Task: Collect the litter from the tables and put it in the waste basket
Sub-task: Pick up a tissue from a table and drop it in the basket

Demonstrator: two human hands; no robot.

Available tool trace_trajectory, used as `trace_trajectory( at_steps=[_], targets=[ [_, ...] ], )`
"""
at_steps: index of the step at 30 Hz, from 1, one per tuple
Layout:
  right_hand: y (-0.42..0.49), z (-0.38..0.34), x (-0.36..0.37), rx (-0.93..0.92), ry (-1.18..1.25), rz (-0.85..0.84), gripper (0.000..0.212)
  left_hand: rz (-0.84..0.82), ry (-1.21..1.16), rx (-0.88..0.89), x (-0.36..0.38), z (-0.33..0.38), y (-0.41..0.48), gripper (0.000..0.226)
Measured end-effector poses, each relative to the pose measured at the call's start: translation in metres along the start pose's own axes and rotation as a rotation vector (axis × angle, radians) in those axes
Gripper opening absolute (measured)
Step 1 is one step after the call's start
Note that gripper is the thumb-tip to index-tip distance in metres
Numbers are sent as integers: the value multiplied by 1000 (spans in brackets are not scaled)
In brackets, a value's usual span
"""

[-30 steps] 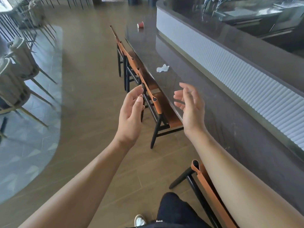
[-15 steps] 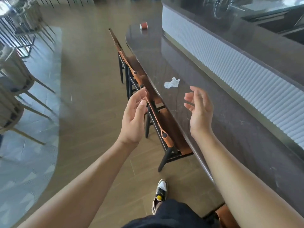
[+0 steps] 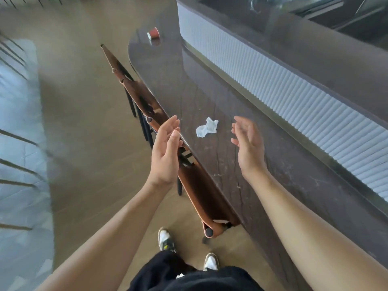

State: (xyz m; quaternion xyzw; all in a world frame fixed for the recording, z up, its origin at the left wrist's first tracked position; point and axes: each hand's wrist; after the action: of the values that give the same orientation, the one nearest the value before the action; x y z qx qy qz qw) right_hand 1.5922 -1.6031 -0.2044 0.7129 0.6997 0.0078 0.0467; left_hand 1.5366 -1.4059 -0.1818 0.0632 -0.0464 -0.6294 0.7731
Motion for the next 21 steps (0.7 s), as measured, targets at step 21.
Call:
trace_trajectory(
  at_steps=[21],
  targets=[
    [240, 185, 124, 434, -574, 23, 72, -460, 17, -284, -11, -168, 279, 55]
  ],
)
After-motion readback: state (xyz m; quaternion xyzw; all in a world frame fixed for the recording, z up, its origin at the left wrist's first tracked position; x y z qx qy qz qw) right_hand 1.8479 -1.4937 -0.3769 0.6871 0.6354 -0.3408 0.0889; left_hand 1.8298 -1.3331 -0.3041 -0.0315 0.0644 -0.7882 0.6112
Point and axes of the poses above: each hand's wrist, its own y-axis towards the middle knuckle, its own x-axis out of the palm, z = x × y, and after that the axes turned 6 degrees about -z, right-handed
